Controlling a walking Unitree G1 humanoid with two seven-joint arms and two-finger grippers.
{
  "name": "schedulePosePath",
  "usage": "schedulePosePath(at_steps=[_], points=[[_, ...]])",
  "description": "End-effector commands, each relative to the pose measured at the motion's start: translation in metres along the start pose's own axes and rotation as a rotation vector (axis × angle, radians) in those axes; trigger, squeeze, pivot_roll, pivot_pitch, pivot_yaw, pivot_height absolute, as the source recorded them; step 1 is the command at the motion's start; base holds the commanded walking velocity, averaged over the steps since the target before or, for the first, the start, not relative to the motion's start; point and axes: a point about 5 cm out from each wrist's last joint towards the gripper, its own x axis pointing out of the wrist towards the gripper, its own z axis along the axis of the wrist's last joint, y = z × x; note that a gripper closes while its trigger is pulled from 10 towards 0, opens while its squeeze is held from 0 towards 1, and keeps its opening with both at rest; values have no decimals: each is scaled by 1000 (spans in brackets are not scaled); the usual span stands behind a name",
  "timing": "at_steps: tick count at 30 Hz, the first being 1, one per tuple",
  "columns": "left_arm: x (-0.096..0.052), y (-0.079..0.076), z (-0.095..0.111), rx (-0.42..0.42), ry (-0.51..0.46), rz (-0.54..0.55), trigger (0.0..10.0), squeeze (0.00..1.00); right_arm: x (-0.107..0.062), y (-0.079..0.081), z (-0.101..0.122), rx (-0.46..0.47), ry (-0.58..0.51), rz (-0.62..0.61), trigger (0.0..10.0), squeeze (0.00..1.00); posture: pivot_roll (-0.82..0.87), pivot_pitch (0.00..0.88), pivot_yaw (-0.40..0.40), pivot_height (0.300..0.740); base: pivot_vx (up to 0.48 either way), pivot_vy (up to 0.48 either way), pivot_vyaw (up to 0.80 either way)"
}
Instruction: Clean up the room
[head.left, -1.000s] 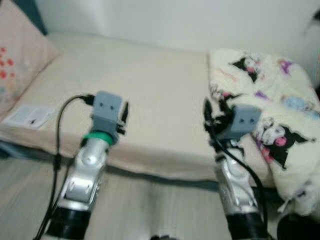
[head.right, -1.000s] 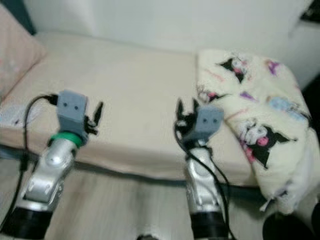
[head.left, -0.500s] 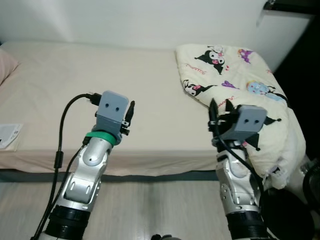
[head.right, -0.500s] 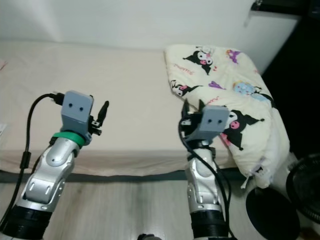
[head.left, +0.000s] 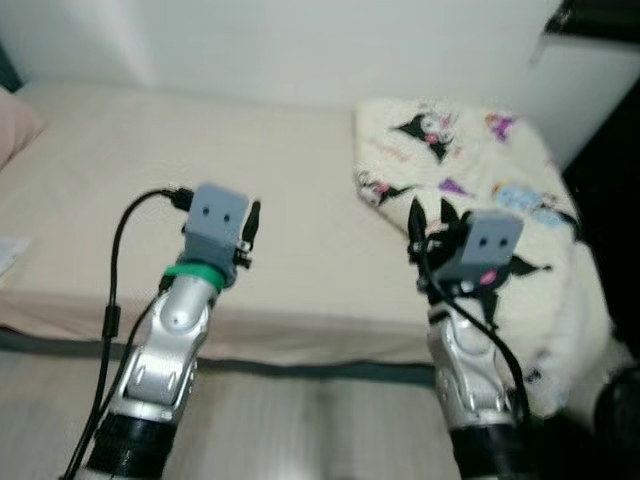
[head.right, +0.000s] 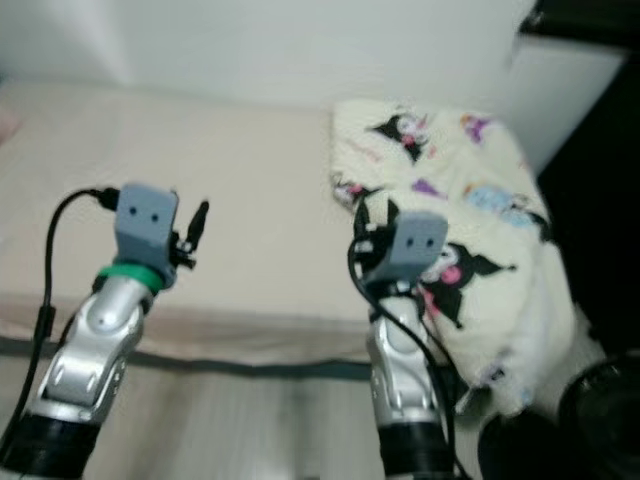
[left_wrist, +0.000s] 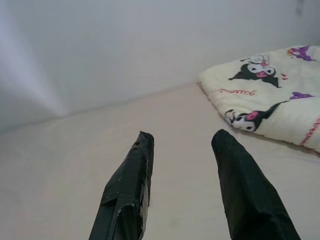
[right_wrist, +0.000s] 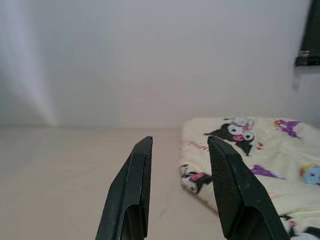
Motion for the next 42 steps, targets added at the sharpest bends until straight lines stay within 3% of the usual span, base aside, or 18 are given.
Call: schedulePosePath(at_steps=[1,21,30,42], points=[[-1,-4,-2,-1,8,-16,10000,0,-3,-4,-3,-5,16,-17,10000,0,-26,0,31,740,0,-480,0],[-2,-6,-2,-6,14,-13,10000,0,-6,-5,-3,-11,22,-16,10000,0,-32,5,28,740,0,-480,0],[-1,-4,-5,-40,42,4,10000,0,-6,-5,-3,-10,23,-14,10000,0,-34,6,28,740,0,342,0],[0,-4,-3,-22,27,-1,10000,0,-6,-5,-3,-10,23,-15,10000,0,-35,5,32,740,0,0,0]])
